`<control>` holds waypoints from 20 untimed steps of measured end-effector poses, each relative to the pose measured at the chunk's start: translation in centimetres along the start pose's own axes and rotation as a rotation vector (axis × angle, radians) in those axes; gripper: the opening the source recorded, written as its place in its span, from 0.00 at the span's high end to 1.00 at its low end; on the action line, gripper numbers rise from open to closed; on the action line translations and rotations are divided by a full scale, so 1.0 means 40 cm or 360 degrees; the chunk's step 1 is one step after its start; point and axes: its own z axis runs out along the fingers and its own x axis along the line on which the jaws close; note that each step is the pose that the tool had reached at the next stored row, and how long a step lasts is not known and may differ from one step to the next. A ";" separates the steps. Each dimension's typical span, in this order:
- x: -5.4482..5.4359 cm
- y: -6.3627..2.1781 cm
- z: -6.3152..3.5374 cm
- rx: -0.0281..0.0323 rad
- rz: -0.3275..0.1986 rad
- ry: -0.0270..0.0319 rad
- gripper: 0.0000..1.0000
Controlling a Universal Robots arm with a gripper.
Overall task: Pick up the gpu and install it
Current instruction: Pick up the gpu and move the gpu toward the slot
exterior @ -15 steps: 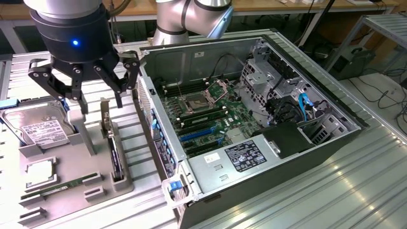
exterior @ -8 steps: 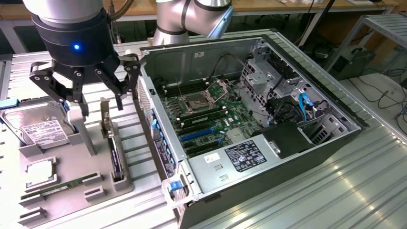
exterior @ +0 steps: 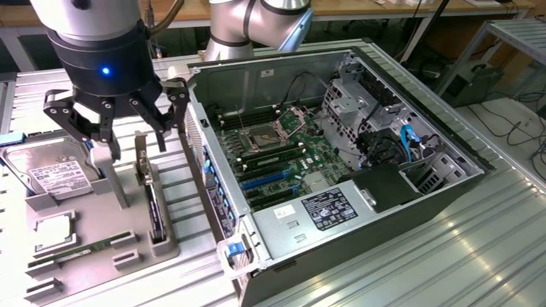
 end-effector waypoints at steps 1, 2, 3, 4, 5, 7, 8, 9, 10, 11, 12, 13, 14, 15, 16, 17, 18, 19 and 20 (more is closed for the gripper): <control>0.000 -0.001 0.002 0.00001 0.0000 0.00001 0.40; 0.000 -0.001 0.003 0.00000 0.0000 0.00000 0.40; 0.000 -0.002 0.005 0.00002 0.0000 0.00001 0.40; 0.000 -0.004 0.006 0.00004 0.0000 0.00003 0.40; 0.000 -0.005 0.008 0.00002 0.0000 0.00002 0.40; 0.000 -0.008 0.011 0.00000 0.0000 0.00000 0.40; 0.000 -0.009 0.013 -0.00001 0.0000 -0.00001 0.40; 0.000 -0.011 0.015 -0.00001 0.0000 -0.00001 0.40; 0.000 -0.012 0.016 0.00001 0.0000 0.00000 0.40; 0.000 -0.013 0.019 0.00001 0.0000 0.00000 0.40; -0.001 -0.015 0.021 0.00001 0.0000 0.00000 0.40; -0.001 -0.016 0.023 0.00001 0.0000 0.00001 0.40; -0.001 -0.019 0.026 0.00004 0.0000 0.00003 0.40; -0.001 -0.022 0.027 0.00002 0.0000 0.00002 0.40; -0.001 -0.025 0.029 0.00001 0.0000 0.00001 0.40; -0.001 -0.028 0.032 0.00001 0.0000 0.00001 0.40; -0.002 -0.031 0.034 0.00000 0.0000 0.00000 0.40; -0.002 -0.033 0.036 -0.00002 0.0000 -0.00002 0.40; -0.002 -0.035 0.038 0.00001 0.0000 0.00000 0.40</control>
